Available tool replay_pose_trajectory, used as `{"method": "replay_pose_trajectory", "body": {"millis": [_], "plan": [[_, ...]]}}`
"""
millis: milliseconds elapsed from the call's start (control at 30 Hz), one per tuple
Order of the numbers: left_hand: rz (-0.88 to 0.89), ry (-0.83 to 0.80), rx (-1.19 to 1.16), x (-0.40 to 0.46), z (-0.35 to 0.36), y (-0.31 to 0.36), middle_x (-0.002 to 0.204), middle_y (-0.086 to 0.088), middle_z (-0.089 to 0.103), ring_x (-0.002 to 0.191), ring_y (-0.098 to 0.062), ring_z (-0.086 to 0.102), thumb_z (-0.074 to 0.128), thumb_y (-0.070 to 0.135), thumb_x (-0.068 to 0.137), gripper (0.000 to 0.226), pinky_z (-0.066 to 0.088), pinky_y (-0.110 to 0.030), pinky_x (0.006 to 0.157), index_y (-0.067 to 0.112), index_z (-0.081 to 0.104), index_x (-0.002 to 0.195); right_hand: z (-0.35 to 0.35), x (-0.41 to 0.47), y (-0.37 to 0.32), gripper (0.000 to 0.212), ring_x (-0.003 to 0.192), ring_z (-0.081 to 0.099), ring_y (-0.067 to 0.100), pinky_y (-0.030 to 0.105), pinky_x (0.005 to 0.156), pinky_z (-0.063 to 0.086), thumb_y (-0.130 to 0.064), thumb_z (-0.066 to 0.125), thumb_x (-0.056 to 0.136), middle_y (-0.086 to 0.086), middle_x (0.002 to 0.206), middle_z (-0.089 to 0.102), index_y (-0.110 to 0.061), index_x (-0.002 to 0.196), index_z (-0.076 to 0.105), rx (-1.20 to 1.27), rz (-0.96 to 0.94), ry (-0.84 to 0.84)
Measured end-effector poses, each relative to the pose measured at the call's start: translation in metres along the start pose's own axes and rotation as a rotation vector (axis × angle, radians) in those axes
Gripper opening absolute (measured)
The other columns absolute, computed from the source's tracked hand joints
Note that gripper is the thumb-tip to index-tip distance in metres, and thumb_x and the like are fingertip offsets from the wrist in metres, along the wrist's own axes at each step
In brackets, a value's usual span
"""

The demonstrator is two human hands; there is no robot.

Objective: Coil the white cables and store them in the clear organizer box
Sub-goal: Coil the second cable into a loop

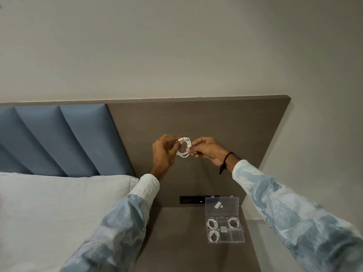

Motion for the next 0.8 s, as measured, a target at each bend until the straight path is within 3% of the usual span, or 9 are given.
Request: {"method": "replay_pose_trajectory", "body": {"millis": [100, 200, 267, 433, 567, 633, 700, 800], "plan": [[-0.039, 0.032, 0.005, 0.004, -0.007, -0.012, 0.093, -0.015, 0.076, 0.071, -0.013, 0.071, 0.075, 0.002, 0.086, 0.016, 0.056, -0.016, 0.067, 0.000, 0.078, 0.101, -0.003, 0.000, -0.009, 0.023, 0.061, 0.071, 0.018, 0.026, 0.062, 0.060, -0.008, 0.093, 0.067, 0.017, 0.075, 0.077, -0.003, 0.079, 0.075, -0.097, -0.089, 0.077], [-0.175, 0.039, -0.141, 0.006, -0.017, -0.036, 0.079, -0.016, 0.077, 0.063, -0.015, 0.070, 0.076, 0.010, 0.087, 0.011, 0.057, -0.028, 0.065, 0.008, 0.079, 0.098, -0.002, -0.003, -0.003, 0.024, 0.063, 0.072, 0.015, 0.024, 0.061, 0.061, -0.013, 0.093, 0.068, 0.011, 0.074, 0.078, -0.002, 0.082, 0.077, -0.082, -0.067, 0.018], [-0.247, 0.056, -0.232, 0.003, -0.017, -0.048, 0.072, -0.010, 0.077, 0.062, -0.014, 0.070, 0.077, 0.013, 0.087, 0.010, 0.057, -0.026, 0.064, 0.011, 0.079, 0.097, -0.001, -0.006, 0.005, 0.026, 0.064, 0.071, 0.012, 0.024, 0.061, 0.062, -0.015, 0.092, 0.070, 0.008, 0.075, 0.076, -0.001, 0.087, 0.077, -0.041, -0.036, -0.005], [-0.361, 0.070, -0.374, -0.015, 0.005, -0.062, 0.073, 0.000, 0.079, 0.066, -0.011, 0.075, 0.078, 0.011, 0.085, 0.008, 0.056, -0.019, 0.061, 0.011, 0.079, 0.093, 0.009, -0.013, 0.034, 0.021, 0.083, 0.068, 0.017, 0.037, 0.082, 0.063, -0.020, 0.086, 0.079, 0.008, 0.090, 0.073, -0.008, 0.091, 0.075, 0.138, 0.116, -0.042], [-0.418, 0.049, -0.397, -0.021, 0.016, -0.069, 0.075, 0.001, 0.080, 0.071, -0.013, 0.076, 0.079, 0.012, 0.084, 0.007, 0.058, -0.022, 0.063, 0.015, 0.079, 0.090, 0.005, -0.017, 0.048, 0.047, 0.088, 0.071, 0.020, 0.030, 0.071, 0.064, -0.016, 0.086, 0.078, 0.016, 0.105, 0.075, 0.002, 0.117, 0.068, 0.308, 0.176, 0.007], [-0.446, 0.020, -0.418, -0.024, 0.025, -0.072, 0.078, 0.000, 0.080, 0.073, -0.014, 0.077, 0.079, 0.010, 0.084, 0.008, 0.058, -0.022, 0.064, 0.017, 0.079, 0.088, 0.003, -0.018, 0.052, 0.053, 0.098, 0.072, 0.024, 0.031, 0.074, 0.063, -0.011, 0.085, 0.079, 0.018, 0.118, 0.074, 0.002, 0.125, 0.063, 0.362, 0.184, 0.019], [-0.473, -0.020, -0.443, -0.028, 0.035, -0.078, 0.079, 0.000, 0.080, 0.073, -0.014, 0.077, 0.078, 0.008, 0.085, 0.009, 0.059, -0.023, 0.063, 0.015, 0.079, 0.090, 0.004, -0.018, 0.055, 0.048, 0.100, 0.074, 0.023, 0.030, 0.074, 0.063, -0.007, 0.082, 0.081, 0.017, 0.118, 0.074, -0.001, 0.125, 0.063, 0.385, 0.184, -0.009], [-0.473, -0.047, -0.357, -0.031, 0.044, -0.088, 0.084, -0.005, 0.078, 0.077, -0.020, 0.077, 0.078, 0.009, 0.085, 0.020, 0.061, -0.030, 0.069, 0.008, 0.075, 0.104, -0.002, -0.018, 0.062, 0.038, 0.085, 0.075, 0.018, 0.026, 0.070, 0.062, -0.003, 0.079, 0.083, 0.013, 0.107, 0.076, -0.002, 0.119, 0.068, 0.340, 0.177, -0.009]]}}
Point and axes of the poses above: each hand's wrist, its own x-axis towards the middle knuckle, its own z-axis out of the palm, y = z × x, the point moved 10 cm from there along x, towards the middle knuckle
